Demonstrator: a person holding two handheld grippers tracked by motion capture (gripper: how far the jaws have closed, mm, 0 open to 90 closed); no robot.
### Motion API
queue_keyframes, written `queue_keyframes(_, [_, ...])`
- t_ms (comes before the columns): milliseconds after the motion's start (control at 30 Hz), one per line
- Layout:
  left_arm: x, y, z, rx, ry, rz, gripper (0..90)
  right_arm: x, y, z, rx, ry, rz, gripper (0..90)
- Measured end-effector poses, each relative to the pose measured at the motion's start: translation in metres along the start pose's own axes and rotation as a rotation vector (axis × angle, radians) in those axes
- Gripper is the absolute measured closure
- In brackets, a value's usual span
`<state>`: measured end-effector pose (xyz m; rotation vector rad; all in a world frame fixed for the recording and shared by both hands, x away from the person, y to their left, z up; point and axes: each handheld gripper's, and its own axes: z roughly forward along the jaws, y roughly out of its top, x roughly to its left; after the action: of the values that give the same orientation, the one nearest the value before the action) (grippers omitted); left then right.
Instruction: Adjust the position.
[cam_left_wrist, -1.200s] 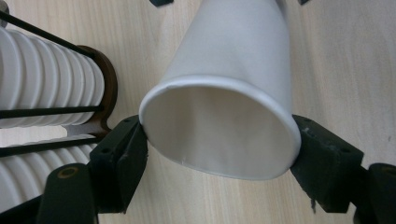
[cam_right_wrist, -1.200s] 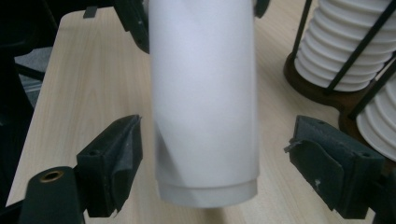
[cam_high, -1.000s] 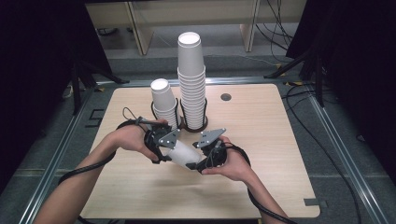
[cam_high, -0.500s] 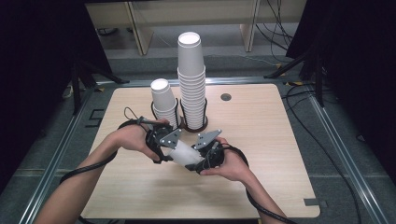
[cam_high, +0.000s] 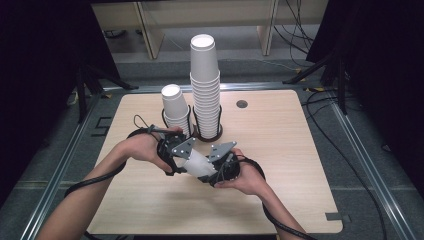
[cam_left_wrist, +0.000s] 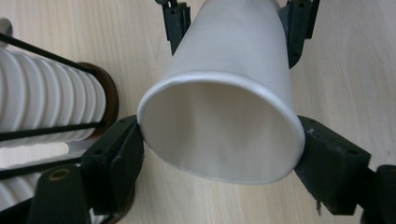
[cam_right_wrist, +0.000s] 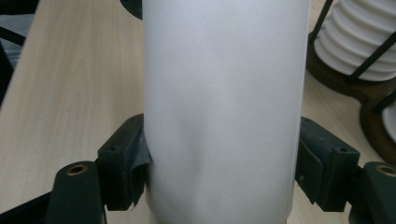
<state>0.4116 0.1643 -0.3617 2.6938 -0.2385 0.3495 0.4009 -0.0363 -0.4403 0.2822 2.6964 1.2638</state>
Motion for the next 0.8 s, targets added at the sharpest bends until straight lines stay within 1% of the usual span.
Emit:
queue_keyframes(33, [0.0, -0.001, 0.0, -0.017, 0.005, -0.002, 17.4, -0.001, -0.001, -0.001, -0.007, -0.015, -0.012, 27.4])
queue_keyframes(67, [0.001, -0.003, 0.001, -0.043, 0.011, -0.01, 16.5, 0.0, -0.003, -0.002, -0.011, -0.006, -0.004, 27.3])
queue_keyframes(100, [0.001, -0.004, 0.001, -0.059, 0.014, -0.017, 15.6, 0.001, -0.004, -0.003, -0.015, -0.015, 0.006, 27.2])
queue_keyframes(133, [0.002, -0.006, 0.001, -0.069, 0.013, -0.027, 14.6, 0.002, -0.005, -0.005, -0.018, -0.021, 0.021, 27.1])
queue_keyframes(167, [0.002, -0.006, 0.001, -0.069, 0.013, -0.027, 14.0, 0.002, -0.005, -0.005, -0.018, -0.021, 0.021, 27.1])
queue_keyframes(200, [0.001, -0.01, 0.002, -0.119, 0.017, -0.058, 13.0, 0.002, -0.009, -0.007, -0.031, -0.037, 0.015, 27.1])
queue_keyframes(233, [0.001, -0.012, 0.001, -0.142, 0.014, -0.07, 11.3, 0.001, -0.011, -0.007, -0.044, -0.039, -0.012, 27.1])
queue_keyframes(267, [0.0, -0.014, 0.001, -0.17, 0.011, -0.089, 9.9, 0.003, -0.014, -0.009, -0.045, -0.043, 0.02, 27.1])
queue_keyframes(300, [0.0, -0.014, 0.001, -0.17, 0.011, -0.089, 7.9, 0.0, -0.016, -0.01, -0.062, -0.045, -0.008, 27.1])
queue_keyframes(333, [-0.001, -0.02, 0.0, -0.228, 0.012, -0.128, 5.9, 0.0, -0.019, -0.012, -0.076, -0.049, -0.009, 27.1])
queue_keyframes(367, [-0.002, -0.023, 0.0, -0.255, 0.02, -0.144, 4.6, -0.001, -0.022, -0.014, -0.093, -0.059, -0.01, 27.1])
queue_keyframes(400, [-0.002, -0.027, 0.001, -0.289, 0.024, -0.171, 3.4, -0.001, -0.024, -0.016, -0.113, -0.066, -0.011, 27.1])
queue_keyframes(433, [-0.003, -0.031, 0.002, -0.327, 0.023, -0.209, 1.4, -0.001, -0.027, -0.018, -0.128, -0.065, 0.0, 27.1])
queue_keyframes(467, [-0.005, -0.034, 0.005, -0.377, 0.031, -0.252, 0.9, 0.0, -0.029, -0.02, -0.144, -0.067, 0.019, 27.1])
queue_keyframes(500, [-0.007, -0.038, 0.008, -0.417, 0.025, -0.283, 0.9, 0.0, -0.031, -0.022, -0.167, -0.072, 0.021, 27.1])
queue_keyframes(533, [-0.008, -0.041, 0.01, -0.426, 0.031, -0.303, 0.0, 0.0, -0.032, -0.023, -0.184, -0.078, 0.027, 27.1])
queue_keyframes(567, [-0.01, -0.044, 0.013, -0.449, 0.032, -0.327, 0.0, 0.0, -0.034, -0.024, -0.198, -0.081, 0.032, 27.1])
queue_keyframes(600, [-0.012, -0.046, 0.017, -0.483, 0.028, -0.36, 0.0, 0.001, -0.035, -0.025, -0.208, -0.085, 0.034, 27.0])
queue_keyframes(633, [-0.013, -0.048, 0.019, -0.502, 0.027, -0.382, 0.0, 0.0, -0.036, -0.026, -0.217, -0.089, 0.033, 27.0])
queue_keyframes(667, [-0.014, -0.05, 0.021, -0.519, 0.026, -0.392, 0.0, 0.001, -0.037, -0.026, -0.219, -0.089, 0.041, 27.0])
queue_keyframes(700, [-0.014, -0.052, 0.024, -0.543, 0.022, -0.413, 0.0, 0.0, -0.038, -0.027, -0.229, -0.101, 0.029, 27.0])
queue_keyframes(733, [-0.015, -0.053, 0.025, -0.564, 0.026, -0.438, 0.0, 0.0, -0.039, -0.027, -0.225, -0.096, 0.034, 27.0])
queue_keyframes(767, [-0.016, -0.054, 0.027, -0.592, 0.022, -0.459, 0.0, 0.001, -0.039, -0.027, -0.223, -0.092, 0.037, 27.0])
queue_keyframes(800, [-0.016, -0.055, 0.028, -0.608, 0.015, -0.473, 0.0, 0.001, -0.04, -0.027, -0.228, -0.098, 0.027, 26.9])
